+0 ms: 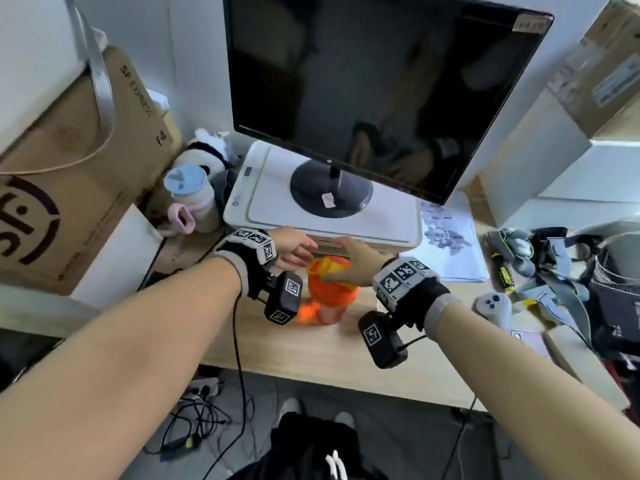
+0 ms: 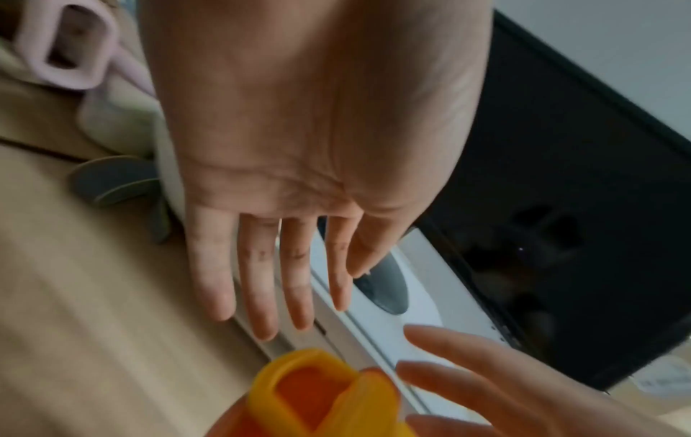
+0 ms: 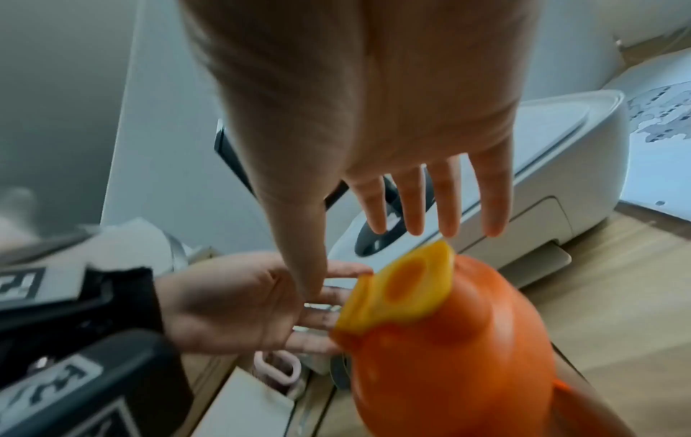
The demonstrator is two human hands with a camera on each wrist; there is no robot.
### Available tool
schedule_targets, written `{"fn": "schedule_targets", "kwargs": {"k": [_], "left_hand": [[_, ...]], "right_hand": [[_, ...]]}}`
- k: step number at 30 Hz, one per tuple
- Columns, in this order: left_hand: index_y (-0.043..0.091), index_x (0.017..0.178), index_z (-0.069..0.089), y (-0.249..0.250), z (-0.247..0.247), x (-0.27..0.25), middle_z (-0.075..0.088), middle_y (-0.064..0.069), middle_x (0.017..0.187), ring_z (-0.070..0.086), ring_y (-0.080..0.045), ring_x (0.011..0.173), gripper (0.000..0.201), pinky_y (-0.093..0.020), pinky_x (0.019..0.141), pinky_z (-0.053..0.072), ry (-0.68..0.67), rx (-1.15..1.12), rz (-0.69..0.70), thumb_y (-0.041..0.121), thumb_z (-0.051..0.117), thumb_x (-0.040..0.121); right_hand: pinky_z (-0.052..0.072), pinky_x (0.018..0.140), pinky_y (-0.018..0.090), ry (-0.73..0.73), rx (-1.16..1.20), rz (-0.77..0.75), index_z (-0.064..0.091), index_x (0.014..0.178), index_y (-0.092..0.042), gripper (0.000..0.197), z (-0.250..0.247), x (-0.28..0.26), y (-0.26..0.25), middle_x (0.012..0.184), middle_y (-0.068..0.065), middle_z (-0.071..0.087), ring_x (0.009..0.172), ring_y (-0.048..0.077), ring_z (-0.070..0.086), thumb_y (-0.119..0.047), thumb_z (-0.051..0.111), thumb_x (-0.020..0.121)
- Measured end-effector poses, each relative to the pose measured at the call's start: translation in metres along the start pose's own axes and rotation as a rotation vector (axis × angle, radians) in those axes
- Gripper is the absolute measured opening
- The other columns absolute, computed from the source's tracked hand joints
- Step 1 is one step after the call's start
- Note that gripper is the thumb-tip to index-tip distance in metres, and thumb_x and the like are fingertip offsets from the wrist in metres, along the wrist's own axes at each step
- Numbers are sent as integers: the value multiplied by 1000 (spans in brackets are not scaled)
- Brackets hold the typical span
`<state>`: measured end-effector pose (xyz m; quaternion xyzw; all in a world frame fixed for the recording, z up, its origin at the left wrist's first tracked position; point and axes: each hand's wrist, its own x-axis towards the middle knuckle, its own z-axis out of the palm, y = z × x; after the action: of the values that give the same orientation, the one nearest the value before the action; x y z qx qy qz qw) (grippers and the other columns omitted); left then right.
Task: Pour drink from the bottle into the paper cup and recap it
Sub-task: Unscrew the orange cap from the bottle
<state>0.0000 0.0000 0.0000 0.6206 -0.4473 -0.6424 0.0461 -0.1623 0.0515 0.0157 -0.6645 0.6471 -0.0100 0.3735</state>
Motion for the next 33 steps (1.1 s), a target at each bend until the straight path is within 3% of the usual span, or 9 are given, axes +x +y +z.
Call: {"fn": "schedule_targets", "kwargs": {"k": [4, 6, 10, 14, 16, 20, 24, 28, 33], "left_hand": [[14, 113, 61, -29, 8, 10, 61, -3, 85, 57, -16, 70, 23, -28, 64, 45, 91, -140, -64, 19, 50, 94], [12, 123, 59, -43, 11, 14, 63, -4, 91, 57, -16, 71, 33, -28, 63, 46, 82, -110, -60, 11, 47, 93], [21, 140, 42, -62, 13, 16, 58, -9, 129, 55, -21, 95, 62, -31, 72, 44, 1, 68, -13, -8, 45, 86], [32, 148, 25, -71, 21, 18, 40, -5, 149, 50, -27, 126, 95, -42, 98, 46, -100, 295, 71, 2, 74, 72], [28, 148, 24, -73, 32, 18, 34, -8, 153, 41, -28, 136, 104, -37, 106, 40, -93, 259, 142, 4, 82, 65], [17, 140, 38, -67, 52, 22, 51, -8, 140, 50, -22, 125, 95, -28, 97, 40, -16, 183, 328, 14, 88, 59], [11, 133, 46, -56, 62, 24, 63, -8, 126, 58, -22, 118, 95, -43, 106, 45, 29, 130, 455, 17, 91, 50], [13, 137, 41, -47, 60, 20, 61, -8, 129, 56, -19, 116, 96, -35, 101, 43, 82, 81, 511, 10, 89, 53], [11, 123, 54, -42, 53, 15, 65, -4, 114, 60, -17, 104, 76, -31, 93, 46, 6, 165, 499, 6, 88, 56]], "right_hand": [[40, 104, 46, -36, -168, -12, 26, 143, -23, 96, 20, -4, -8, 144, 11, 36, 130, 35, 38, -40, 77, 63], [41, 102, 47, -20, -208, -9, 25, 143, -22, 102, 26, -5, -10, 142, 11, 37, 127, 36, 38, -41, 80, 59], [45, 97, 46, 29, -255, -22, 19, 144, -26, 107, 30, -6, -7, 139, 11, 41, 124, 37, 43, -41, 78, 56], [47, 94, 46, 78, -252, -12, 22, 142, -24, 105, 26, -6, -4, 135, 11, 45, 118, 36, 49, -50, 74, 54], [49, 92, 45, 97, -231, 30, 24, 140, -24, 105, 22, -4, -2, 133, 10, 47, 115, 35, 53, -57, 72, 52], [47, 82, 39, 118, -205, 75, 34, 130, -23, 95, 12, -1, -3, 123, 8, 54, 105, 32, 58, -62, 69, 50], [45, 75, 34, 120, -184, 60, 35, 129, -26, 88, 2, -1, -6, 118, 6, 57, 100, 31, 59, -57, 67, 52], [45, 77, 35, 119, -191, 1, 35, 127, -32, 83, -15, -5, -6, 115, 2, 56, 92, 26, 54, -57, 68, 54], [47, 89, 39, -22, -212, -202, 42, 127, -35, 84, -31, -11, 0, 125, -2, 51, 110, 25, 52, -36, 81, 53]]}}
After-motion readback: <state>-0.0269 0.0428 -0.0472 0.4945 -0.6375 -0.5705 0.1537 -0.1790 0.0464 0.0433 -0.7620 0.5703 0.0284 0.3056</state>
